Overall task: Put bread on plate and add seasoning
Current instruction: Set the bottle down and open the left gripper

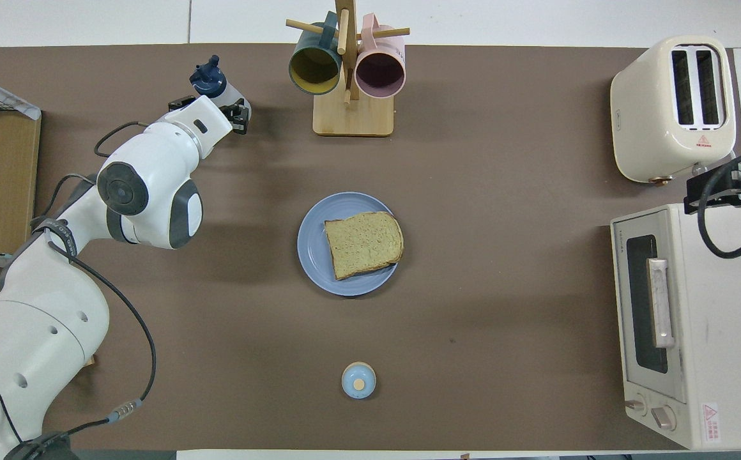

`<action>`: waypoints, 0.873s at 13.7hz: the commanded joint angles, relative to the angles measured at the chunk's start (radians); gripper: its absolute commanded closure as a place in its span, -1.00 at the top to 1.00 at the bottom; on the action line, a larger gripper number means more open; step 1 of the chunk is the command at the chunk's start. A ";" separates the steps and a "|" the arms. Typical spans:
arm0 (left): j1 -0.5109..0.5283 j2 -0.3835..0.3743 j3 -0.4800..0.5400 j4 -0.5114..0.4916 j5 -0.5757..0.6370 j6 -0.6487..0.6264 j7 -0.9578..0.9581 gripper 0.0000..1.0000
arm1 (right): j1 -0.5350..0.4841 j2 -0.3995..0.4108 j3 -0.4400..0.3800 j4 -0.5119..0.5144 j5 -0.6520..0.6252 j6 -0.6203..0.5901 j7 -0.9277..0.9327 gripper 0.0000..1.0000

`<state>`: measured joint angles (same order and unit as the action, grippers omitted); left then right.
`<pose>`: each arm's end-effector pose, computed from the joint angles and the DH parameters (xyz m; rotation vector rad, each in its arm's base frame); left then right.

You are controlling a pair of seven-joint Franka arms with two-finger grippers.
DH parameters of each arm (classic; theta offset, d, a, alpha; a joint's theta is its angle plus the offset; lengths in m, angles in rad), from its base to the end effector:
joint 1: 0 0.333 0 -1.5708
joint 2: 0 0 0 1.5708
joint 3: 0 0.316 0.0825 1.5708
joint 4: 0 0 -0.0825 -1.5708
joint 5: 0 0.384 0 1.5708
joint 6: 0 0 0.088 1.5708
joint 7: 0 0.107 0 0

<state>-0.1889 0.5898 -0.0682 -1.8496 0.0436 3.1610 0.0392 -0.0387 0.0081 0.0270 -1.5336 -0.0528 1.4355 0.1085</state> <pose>0.6699 -0.1737 0.2885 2.8186 -0.4468 1.0704 0.5425 -0.0126 0.6264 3.0740 -0.1917 -0.1596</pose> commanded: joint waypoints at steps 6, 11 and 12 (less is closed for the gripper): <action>0.031 -0.115 -0.002 -0.126 0.009 -0.105 -0.002 1.00 | -0.012 -0.020 0.008 -0.022 -0.007 -0.004 -0.015 1.00; -0.023 -0.369 -0.004 -0.158 0.009 -0.606 -0.005 1.00 | -0.012 -0.020 0.008 -0.022 -0.007 -0.004 -0.015 1.00; -0.033 -0.411 -0.004 -0.152 0.009 -0.695 -0.028 1.00 | -0.012 -0.020 0.007 -0.022 -0.007 -0.004 -0.015 1.00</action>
<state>-0.1953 0.2868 -0.0781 -1.9496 0.0442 2.5918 0.0356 -0.0387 0.0081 0.0270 -1.5336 -0.0528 1.4355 0.1085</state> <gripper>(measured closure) 0.000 0.000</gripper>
